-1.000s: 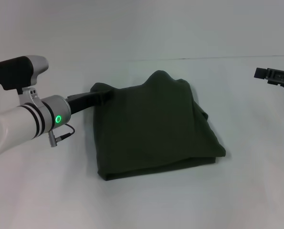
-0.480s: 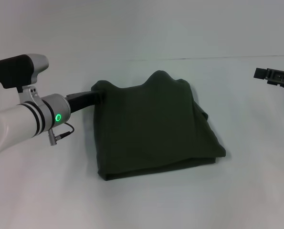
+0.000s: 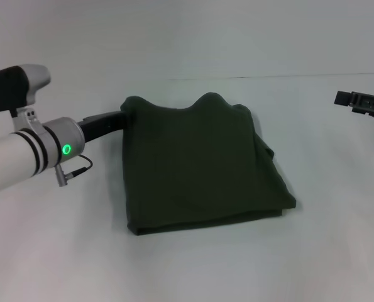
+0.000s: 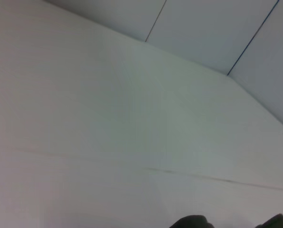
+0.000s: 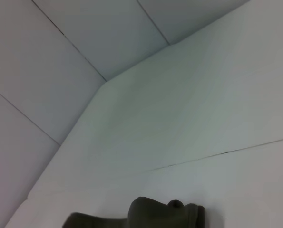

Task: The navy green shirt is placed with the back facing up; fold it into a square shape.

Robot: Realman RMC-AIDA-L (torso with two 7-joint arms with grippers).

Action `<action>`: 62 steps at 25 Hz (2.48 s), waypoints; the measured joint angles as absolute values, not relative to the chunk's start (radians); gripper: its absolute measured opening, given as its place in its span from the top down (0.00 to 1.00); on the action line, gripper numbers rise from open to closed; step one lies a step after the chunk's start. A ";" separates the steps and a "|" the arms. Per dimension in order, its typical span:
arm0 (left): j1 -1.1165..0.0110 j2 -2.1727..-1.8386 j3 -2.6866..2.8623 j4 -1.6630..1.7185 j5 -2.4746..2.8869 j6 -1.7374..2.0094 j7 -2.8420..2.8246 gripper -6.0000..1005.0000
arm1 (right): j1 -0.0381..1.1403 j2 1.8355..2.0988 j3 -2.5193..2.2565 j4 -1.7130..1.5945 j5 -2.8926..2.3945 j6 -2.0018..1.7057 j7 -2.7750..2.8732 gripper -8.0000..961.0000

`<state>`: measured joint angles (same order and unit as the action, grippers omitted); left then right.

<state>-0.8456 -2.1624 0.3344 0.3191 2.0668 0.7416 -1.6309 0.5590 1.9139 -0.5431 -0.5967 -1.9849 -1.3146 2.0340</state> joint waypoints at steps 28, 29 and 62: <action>-0.901 -2.143 0.356 0.357 2.062 0.789 -1.654 0.85 | 0.552 1.927 -0.534 -0.585 -1.980 -1.319 1.994 0.13; -0.902 -2.143 0.356 0.357 2.062 0.789 -1.654 0.85 | 0.552 1.928 -0.534 -0.584 -1.979 -1.319 1.994 0.13; -0.653 -2.165 0.355 0.599 1.845 1.426 -1.650 0.28 | 0.549 1.925 -0.531 -0.593 -1.933 -1.387 1.895 0.13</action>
<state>-0.6532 -2.1646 0.3555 0.5986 1.8455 1.4260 -1.6500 0.5493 1.9249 -0.5310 -0.5933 -1.9327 -1.3870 1.8948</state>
